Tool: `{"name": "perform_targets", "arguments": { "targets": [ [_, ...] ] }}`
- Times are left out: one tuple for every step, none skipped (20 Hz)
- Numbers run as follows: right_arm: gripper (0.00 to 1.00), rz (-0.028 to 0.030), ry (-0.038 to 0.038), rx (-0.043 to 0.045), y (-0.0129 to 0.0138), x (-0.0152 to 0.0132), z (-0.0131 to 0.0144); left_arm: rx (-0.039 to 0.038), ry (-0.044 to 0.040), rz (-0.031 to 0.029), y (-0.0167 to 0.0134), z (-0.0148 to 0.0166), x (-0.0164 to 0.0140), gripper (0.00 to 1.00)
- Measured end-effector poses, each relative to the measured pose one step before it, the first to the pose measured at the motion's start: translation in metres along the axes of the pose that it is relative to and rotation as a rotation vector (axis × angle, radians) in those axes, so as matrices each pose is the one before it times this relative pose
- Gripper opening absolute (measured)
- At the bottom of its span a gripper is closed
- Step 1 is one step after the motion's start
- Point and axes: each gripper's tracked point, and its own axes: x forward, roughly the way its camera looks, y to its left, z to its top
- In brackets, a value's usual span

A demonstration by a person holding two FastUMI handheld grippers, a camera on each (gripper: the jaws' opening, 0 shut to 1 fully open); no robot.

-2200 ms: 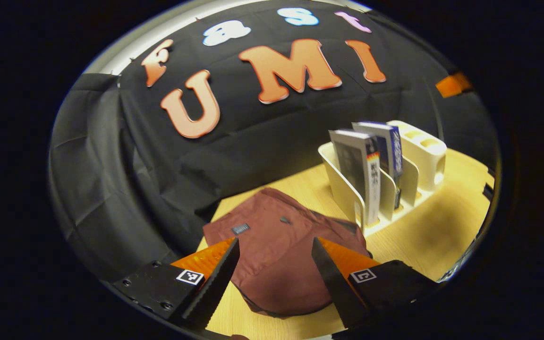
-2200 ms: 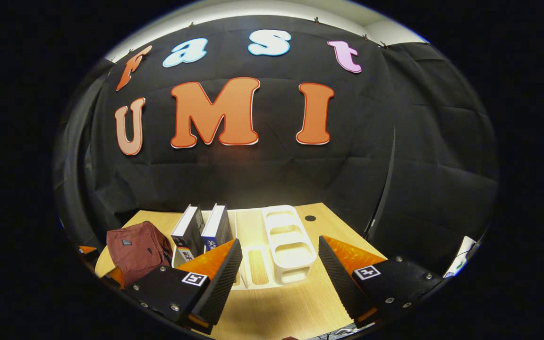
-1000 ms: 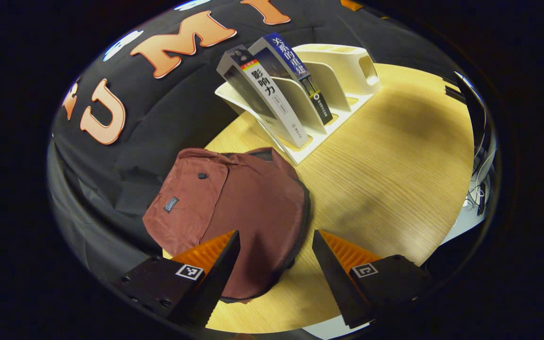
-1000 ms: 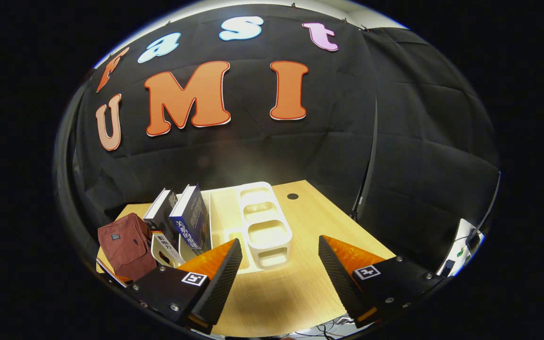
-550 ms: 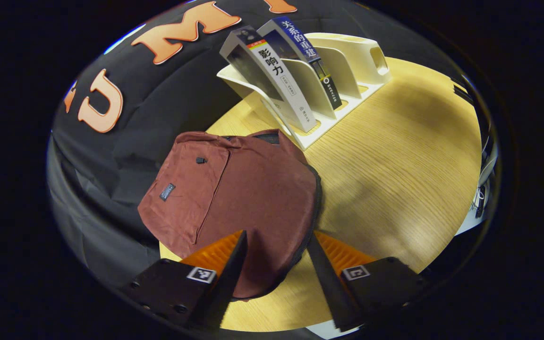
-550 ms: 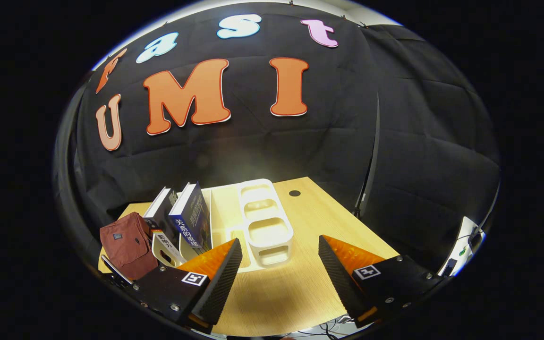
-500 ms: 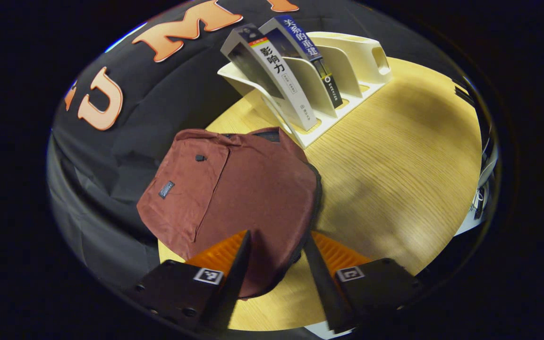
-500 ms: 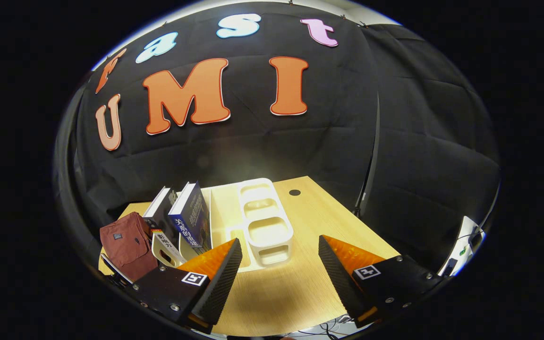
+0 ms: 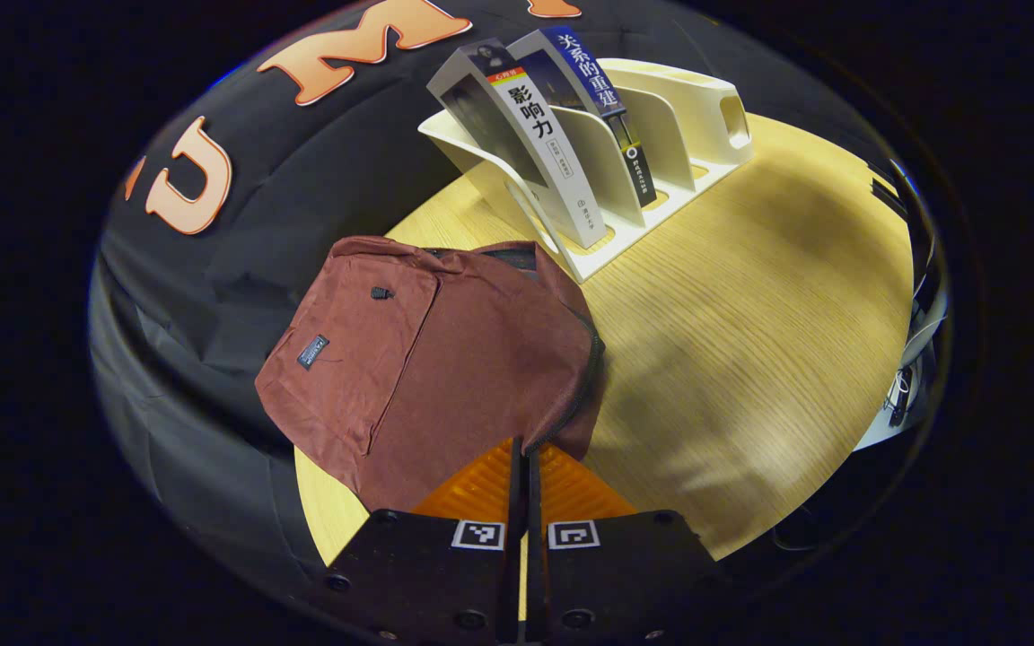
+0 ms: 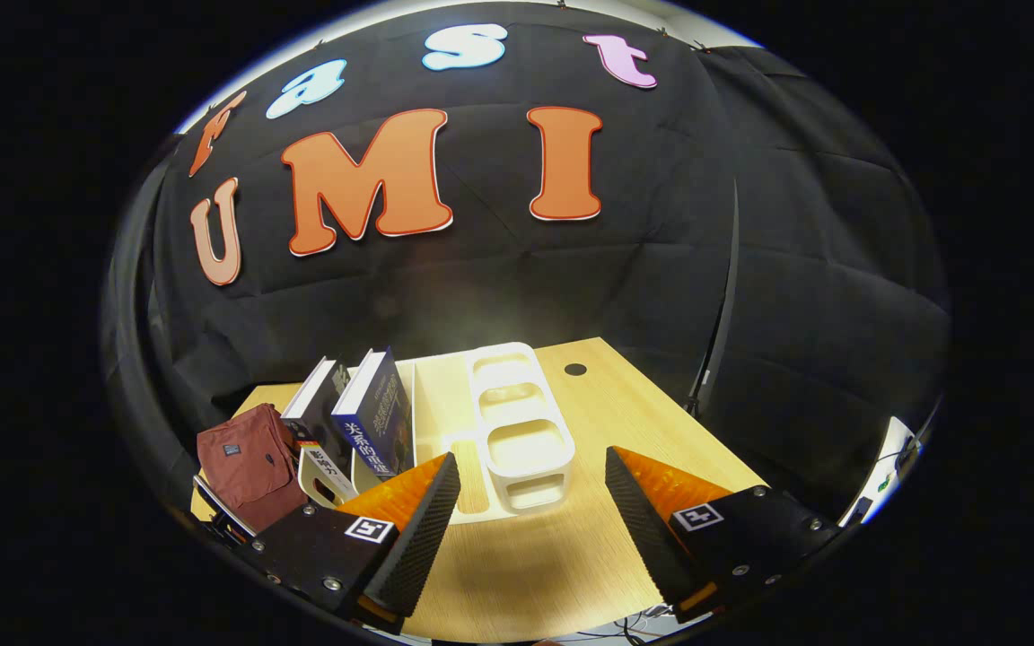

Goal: Open the schoolbag, grab two books from the bookshelf and put them into the schoolbag.

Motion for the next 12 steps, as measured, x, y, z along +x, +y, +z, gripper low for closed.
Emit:
{"name": "perform_targets", "arguments": {
  "targets": [
    [0.97, 0.00825, -0.00047, 0.00425, 0.00164, 0.0004, 0.00185, 0.00364, 0.0056, -0.00643, -0.00051, -0.00068, -0.00115, 0.02],
    [0.97, 0.00954, 0.00257, 0.00715, 0.00141, -0.00012, 0.00031, 0.01386, 0.01812, -0.00846, -0.00036, -0.00111, 0.00061, 0.02],
    [0.97, 0.01422, 0.00755, 0.01629, 0.00163, -0.00093, 0.00123, 0.02188, 0.0239, -0.00841, 0.0002, -0.00179, 0.00112, 0.02],
    [0.97, 0.02626, 0.00348, 0.02869, 0.00351, -0.00099, 0.00193, 0.00978, 0.01629, -0.01158, -0.00036, 0.00129, 0.0009, 0.02],
    [0.97, 0.03265, 0.00735, 0.03193, 0.00492, -0.00106, 0.00251, 0.00171, 0.00757, -0.02, 0.00025, 0.00237, -0.0031, 0.01],
    [0.97, 0.02967, 0.01595, 0.02623, 0.00528, 0.00028, -0.00015, -0.00422, 0.00548, -0.02286, 0.00048, 0.00234, -0.00227, 0.01],
    [0.97, 0.01996, 0.00895, 0.01419, 0.00363, -0.0001, 0.00012, -0.01426, 0.00523, -0.02434, 0.00162, 0.0015, -0.00093, 0.01],
    [0.97, 0.00154, 0.00316, 0.00151, -0.00054, 0.00268, 0.00062, -0.0162, 0.00381, -0.02405, 0.00205, 0.00388, -0.00384, 0.01],
    [0.97, 0.00097, -0.00299, -0.0066, -0.00036, 0.00183, 0.00128, -0.00411, -0.00215, -0.02712, 0.00262, 0.00313, -0.00574, 0.01],
    [0.97, -0.00234, -0.00848, -0.01096, 0.0009, 0.00055, 0.00276, 0.0095, -0.00609, -0.02312, 0.00369, 0.00526, -0.00677, 0.01],
    [0.97, -0.00489, -0.00327, -0.00844, 0.00136, -0.00041, 0.00087, 0.01838, -0.00777, -0.01748, 0.00579, 0.00375, -0.00611, 0.01],
    [0.97, 0.00163, -0.0004, -0.00056, 0.00487, -0.00143, 0.00096, 0.01508, -0.00011, -0.00899, 0.0074, 0.00312, -0.00669, 0.01]
  ]
}}
